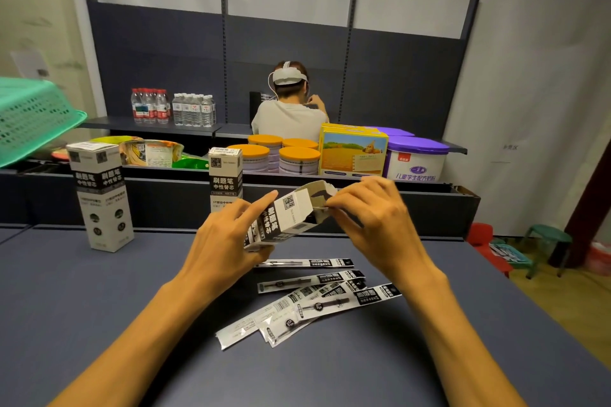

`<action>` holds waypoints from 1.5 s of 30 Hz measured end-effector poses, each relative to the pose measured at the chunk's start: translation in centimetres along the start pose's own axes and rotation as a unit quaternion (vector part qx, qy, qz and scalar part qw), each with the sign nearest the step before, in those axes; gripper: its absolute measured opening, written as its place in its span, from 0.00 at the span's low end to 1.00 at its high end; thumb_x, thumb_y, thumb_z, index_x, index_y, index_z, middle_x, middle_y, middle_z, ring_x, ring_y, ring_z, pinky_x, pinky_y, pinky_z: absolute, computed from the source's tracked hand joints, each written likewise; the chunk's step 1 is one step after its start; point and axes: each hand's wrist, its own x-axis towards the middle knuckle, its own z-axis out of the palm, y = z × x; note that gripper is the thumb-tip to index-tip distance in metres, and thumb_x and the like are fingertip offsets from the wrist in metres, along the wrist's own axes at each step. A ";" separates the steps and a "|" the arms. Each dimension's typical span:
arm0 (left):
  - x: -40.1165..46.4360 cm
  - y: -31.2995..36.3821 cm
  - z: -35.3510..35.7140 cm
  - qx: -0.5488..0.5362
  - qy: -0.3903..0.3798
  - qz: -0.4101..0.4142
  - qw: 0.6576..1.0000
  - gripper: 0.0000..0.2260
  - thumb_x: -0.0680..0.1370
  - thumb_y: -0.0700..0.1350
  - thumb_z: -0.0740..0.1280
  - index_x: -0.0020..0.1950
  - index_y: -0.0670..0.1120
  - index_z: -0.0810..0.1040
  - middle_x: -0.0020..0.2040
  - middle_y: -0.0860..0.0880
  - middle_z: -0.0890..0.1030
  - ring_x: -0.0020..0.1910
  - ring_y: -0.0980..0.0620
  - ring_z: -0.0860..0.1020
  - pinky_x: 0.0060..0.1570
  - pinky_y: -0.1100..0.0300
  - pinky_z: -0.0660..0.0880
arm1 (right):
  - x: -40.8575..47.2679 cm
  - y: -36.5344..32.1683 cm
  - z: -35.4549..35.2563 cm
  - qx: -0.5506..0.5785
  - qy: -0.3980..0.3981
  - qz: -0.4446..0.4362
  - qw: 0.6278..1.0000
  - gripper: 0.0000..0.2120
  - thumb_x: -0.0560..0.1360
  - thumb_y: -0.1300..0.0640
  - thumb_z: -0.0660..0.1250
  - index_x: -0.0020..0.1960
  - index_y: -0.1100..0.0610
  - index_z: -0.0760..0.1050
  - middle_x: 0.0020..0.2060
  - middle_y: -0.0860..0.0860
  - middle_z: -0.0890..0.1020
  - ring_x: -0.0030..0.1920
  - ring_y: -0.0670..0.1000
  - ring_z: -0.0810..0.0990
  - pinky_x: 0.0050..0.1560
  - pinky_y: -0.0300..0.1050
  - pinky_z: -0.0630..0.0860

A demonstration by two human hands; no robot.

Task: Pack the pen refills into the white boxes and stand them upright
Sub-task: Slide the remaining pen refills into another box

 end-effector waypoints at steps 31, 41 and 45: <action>-0.1 -0.1 -0.1 -0.016 -0.001 -0.010 1.000 0.43 0.66 0.50 0.78 0.76 0.54 0.61 0.55 0.50 0.77 0.47 0.52 0.75 0.42 0.56 0.77 | -0.9 0.0 1.0 0.234 0.030 0.144 0.961 0.12 0.77 0.51 0.64 0.58 0.51 0.78 0.49 0.41 0.80 0.49 0.41 0.78 0.51 0.45 0.77; 0.0 -0.6 -0.1 -0.023 0.005 -0.023 0.999 0.42 0.67 0.51 0.78 0.76 0.56 0.60 0.56 0.50 0.76 0.49 0.52 0.75 0.45 0.56 0.77 | -2.2 2.5 3.6 0.183 -0.393 0.239 0.869 0.21 0.73 0.40 0.68 0.65 0.45 0.73 0.60 0.44 0.77 0.57 0.42 0.74 0.59 0.45 0.74; -0.1 -0.7 0.0 -0.023 0.006 -0.025 0.999 0.42 0.67 0.51 0.78 0.76 0.55 0.60 0.57 0.50 0.76 0.49 0.52 0.75 0.44 0.56 0.77 | -2.9 1.6 4.3 0.224 -0.438 0.253 0.833 0.27 0.72 0.38 0.68 0.68 0.46 0.71 0.65 0.45 0.74 0.62 0.43 0.71 0.60 0.41 0.69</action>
